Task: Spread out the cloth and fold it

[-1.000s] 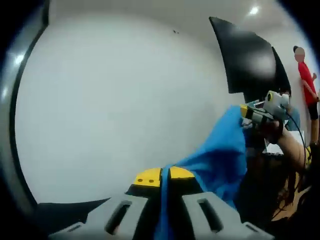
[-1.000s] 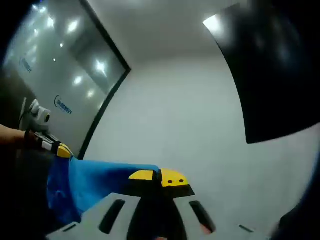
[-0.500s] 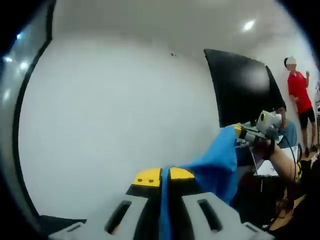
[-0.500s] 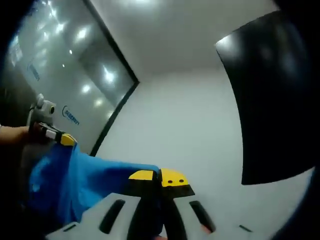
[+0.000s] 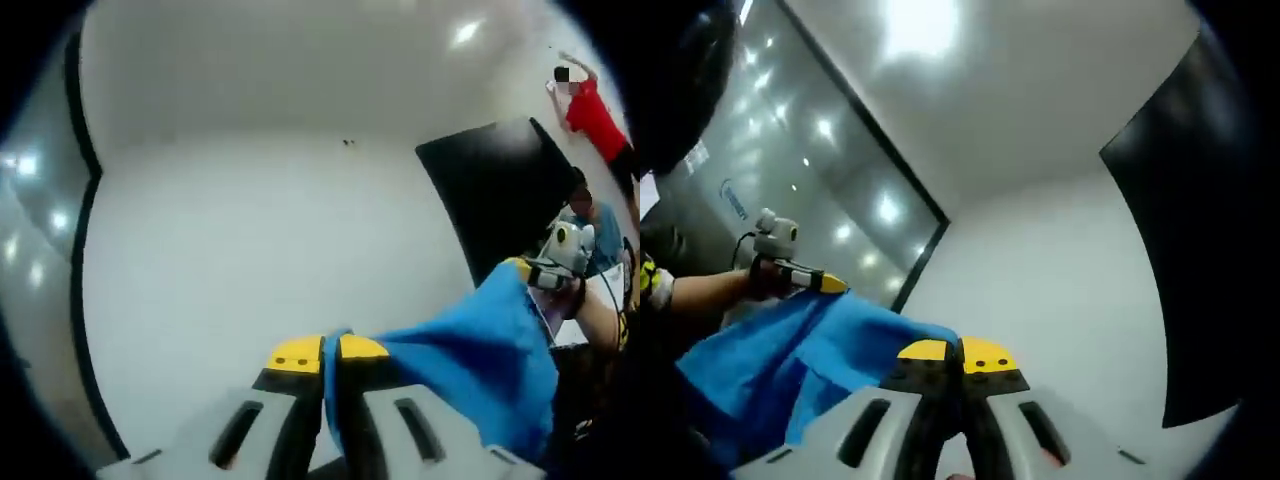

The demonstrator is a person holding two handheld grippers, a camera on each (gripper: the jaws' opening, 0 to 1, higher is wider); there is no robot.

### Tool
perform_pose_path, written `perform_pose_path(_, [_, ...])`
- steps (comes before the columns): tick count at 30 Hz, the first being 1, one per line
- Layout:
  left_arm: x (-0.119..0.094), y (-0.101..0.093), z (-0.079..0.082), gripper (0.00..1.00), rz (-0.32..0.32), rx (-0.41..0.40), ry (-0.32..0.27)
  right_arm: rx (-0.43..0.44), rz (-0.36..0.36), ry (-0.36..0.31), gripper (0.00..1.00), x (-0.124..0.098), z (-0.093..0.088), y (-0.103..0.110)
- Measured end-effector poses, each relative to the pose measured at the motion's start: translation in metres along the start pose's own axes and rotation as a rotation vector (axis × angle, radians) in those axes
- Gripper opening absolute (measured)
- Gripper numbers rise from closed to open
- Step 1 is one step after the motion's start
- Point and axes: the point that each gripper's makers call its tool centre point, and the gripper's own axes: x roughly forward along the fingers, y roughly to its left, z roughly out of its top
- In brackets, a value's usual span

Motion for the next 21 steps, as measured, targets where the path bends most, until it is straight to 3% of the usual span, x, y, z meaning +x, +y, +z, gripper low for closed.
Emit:
perform_pose_path(2, [0.009,0.013,0.003,0.00,0.043,0.040,0.000,0.011,0.001,0.022,0.00,0.007,-0.016,0.000])
perform_pose_path(4, [0.022,0.015,-0.016,0.00,0.048,0.061,0.051,0.002,-0.019,0.083,0.00,0.009,-0.044,-0.005])
perform_pose_path(7, [0.048,0.005,-0.077,0.00,0.017,0.025,0.166,-0.002,-0.077,0.200,0.00,0.000,-0.099,-0.020])
perform_pose_path(8, [0.057,-0.002,-0.101,0.00,0.000,0.020,0.203,-0.020,-0.117,0.268,0.00,-0.010,-0.127,-0.028])
perform_pose_path(9, [0.066,-0.010,-0.128,0.00,-0.017,0.001,0.247,-0.014,-0.136,0.298,0.00,-0.016,-0.140,-0.032])
perform_pose_path(10, [0.075,-0.020,-0.154,0.00,-0.037,-0.017,0.286,-0.012,-0.157,0.361,0.00,-0.029,-0.166,-0.037])
perform_pose_path(11, [0.087,-0.036,-0.191,0.00,-0.064,-0.044,0.345,0.004,-0.188,0.406,0.00,-0.042,-0.184,-0.042])
perform_pose_path(12, [0.096,-0.049,-0.216,0.00,-0.093,-0.049,0.383,0.025,-0.219,0.433,0.00,-0.054,-0.200,-0.046])
perform_pose_path(13, [0.102,-0.060,-0.232,0.00,-0.115,-0.049,0.398,0.032,-0.235,0.442,0.00,-0.061,-0.209,-0.049])
perform_pose_path(16, [0.125,-0.117,-0.308,0.00,-0.186,-0.180,0.474,0.072,-0.292,0.560,0.00,-0.105,-0.260,-0.059])
perform_pose_path(18, [0.135,-0.151,-0.350,0.00,-0.222,-0.266,0.529,0.106,-0.334,0.642,0.00,-0.133,-0.288,-0.066])
perform_pose_path(20, [0.137,-0.170,-0.376,0.02,-0.228,-0.327,0.574,0.094,-0.365,0.728,0.00,-0.157,-0.310,-0.072])
perform_pose_path(21, [0.135,-0.197,-0.396,0.10,-0.300,-0.380,0.604,0.072,-0.370,0.803,0.01,-0.172,-0.324,-0.074])
